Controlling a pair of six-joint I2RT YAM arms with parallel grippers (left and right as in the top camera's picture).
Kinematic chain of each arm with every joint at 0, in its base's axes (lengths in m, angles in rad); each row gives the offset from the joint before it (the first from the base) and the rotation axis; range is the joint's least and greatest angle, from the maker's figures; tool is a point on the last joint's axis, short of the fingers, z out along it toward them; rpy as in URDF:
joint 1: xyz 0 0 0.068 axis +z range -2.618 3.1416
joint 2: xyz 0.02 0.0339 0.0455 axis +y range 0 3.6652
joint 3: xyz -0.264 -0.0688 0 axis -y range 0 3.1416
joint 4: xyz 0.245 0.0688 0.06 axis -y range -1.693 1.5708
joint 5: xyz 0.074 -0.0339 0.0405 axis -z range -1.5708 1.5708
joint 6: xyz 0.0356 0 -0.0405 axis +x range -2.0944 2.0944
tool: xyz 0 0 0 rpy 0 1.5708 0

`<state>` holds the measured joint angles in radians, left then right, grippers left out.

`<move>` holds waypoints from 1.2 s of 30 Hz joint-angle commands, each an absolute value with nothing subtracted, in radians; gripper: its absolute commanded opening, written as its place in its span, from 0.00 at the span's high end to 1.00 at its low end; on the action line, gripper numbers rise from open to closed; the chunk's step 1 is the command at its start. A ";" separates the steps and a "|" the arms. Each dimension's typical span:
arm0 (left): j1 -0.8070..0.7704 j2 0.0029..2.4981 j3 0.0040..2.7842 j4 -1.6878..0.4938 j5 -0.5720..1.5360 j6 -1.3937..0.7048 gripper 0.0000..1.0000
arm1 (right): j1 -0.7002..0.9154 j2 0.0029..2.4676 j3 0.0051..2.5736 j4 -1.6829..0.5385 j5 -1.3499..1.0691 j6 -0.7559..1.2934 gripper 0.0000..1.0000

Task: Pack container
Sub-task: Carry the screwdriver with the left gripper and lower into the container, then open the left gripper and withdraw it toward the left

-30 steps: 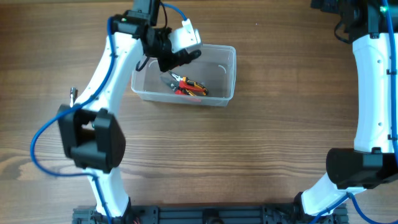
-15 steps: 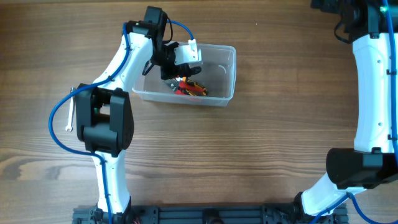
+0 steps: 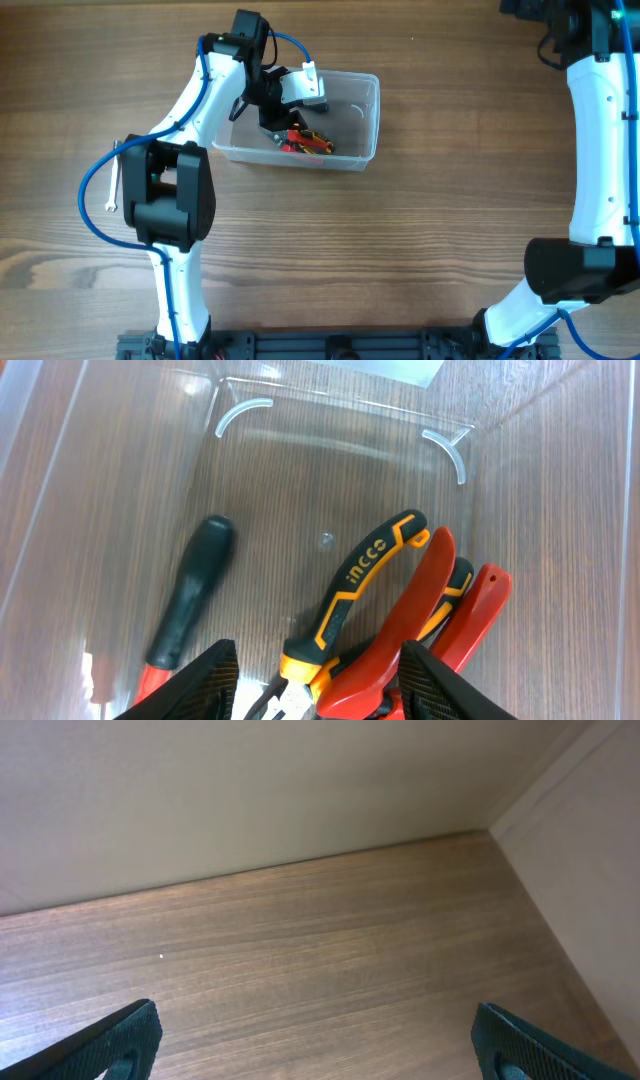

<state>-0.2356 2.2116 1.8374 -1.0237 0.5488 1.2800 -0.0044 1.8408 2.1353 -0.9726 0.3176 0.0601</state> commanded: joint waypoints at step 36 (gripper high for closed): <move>0.268 1.939 1.934 -1.458 0.053 0.134 0.01 | -0.001 1.835 2.139 -0.970 0.316 0.078 0.00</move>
<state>0.2707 1.9408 1.9503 -1.4528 0.0170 0.1673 -0.0044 1.8408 2.1353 -0.9722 0.3176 0.0601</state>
